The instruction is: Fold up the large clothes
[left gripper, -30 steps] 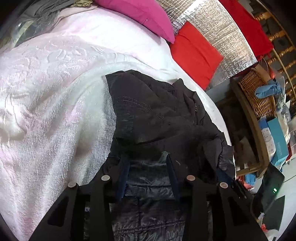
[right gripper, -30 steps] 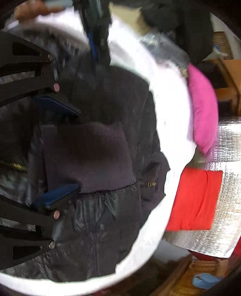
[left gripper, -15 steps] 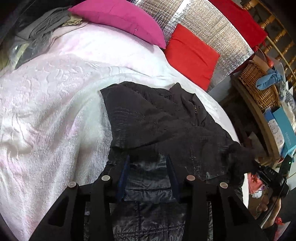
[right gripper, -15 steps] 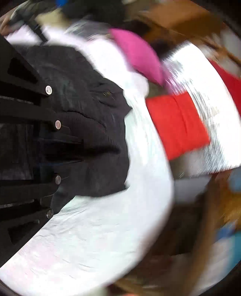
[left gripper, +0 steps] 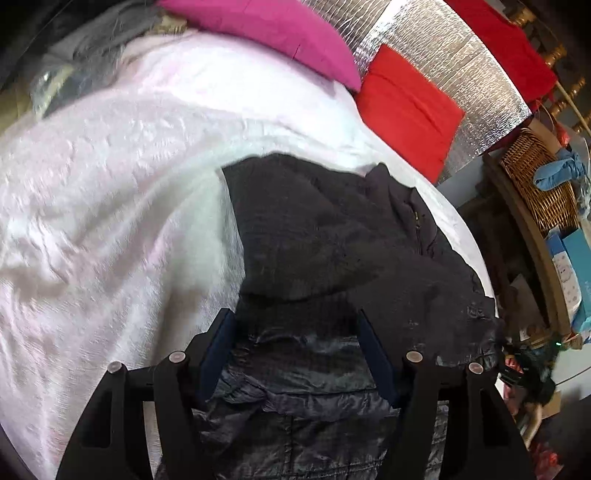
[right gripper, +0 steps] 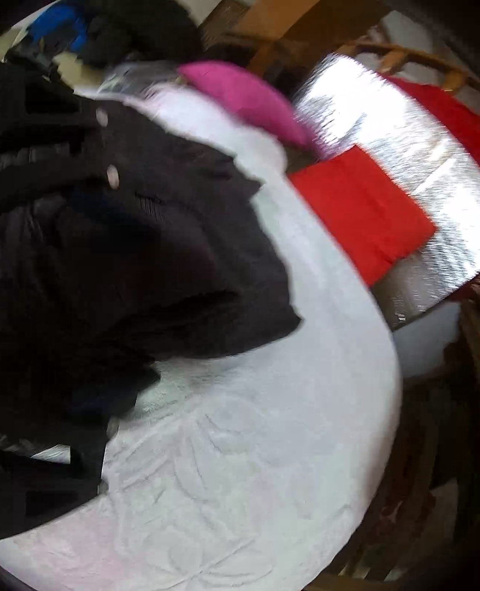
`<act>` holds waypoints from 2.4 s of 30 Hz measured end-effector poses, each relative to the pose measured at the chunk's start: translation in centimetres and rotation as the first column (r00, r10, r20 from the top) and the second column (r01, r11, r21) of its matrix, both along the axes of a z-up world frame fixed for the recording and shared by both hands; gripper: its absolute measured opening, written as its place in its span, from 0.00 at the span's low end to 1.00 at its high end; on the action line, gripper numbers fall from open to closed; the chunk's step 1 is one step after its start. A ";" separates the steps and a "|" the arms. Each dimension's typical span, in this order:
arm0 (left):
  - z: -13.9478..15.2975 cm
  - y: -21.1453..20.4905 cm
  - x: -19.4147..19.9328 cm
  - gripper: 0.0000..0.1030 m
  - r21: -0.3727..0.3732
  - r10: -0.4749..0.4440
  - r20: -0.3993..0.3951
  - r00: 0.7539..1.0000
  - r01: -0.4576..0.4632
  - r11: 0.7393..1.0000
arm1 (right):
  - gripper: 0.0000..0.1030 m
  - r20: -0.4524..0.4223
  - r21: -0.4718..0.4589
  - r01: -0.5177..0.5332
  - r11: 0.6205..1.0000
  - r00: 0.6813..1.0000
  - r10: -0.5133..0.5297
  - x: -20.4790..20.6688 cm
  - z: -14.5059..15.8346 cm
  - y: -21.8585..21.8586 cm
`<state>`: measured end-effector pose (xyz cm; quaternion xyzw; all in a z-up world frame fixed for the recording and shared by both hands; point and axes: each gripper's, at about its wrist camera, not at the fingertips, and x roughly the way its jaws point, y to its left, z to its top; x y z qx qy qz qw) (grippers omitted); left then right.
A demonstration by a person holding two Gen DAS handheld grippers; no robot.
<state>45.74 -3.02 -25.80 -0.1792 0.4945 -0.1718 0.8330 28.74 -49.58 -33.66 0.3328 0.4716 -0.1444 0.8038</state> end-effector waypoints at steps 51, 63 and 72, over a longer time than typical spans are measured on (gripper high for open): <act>-3.2 10.3 -27.3 0.73 -0.019 0.090 0.008 0.996 -0.089 0.996 | 0.80 -0.123 0.237 -0.129 0.963 0.979 0.161 -31.3 -0.7 9.3; -7.1 7.1 -28.7 0.37 -0.043 -0.046 -0.149 0.988 0.040 0.998 | 0.18 -0.139 0.165 -0.231 0.959 0.957 0.255 -31.1 1.2 12.6; -8.5 6.1 -28.4 0.71 -0.040 -0.064 -0.205 0.977 0.057 0.998 | 0.24 -0.148 0.262 -0.153 0.953 0.969 0.196 -31.5 -2.5 11.0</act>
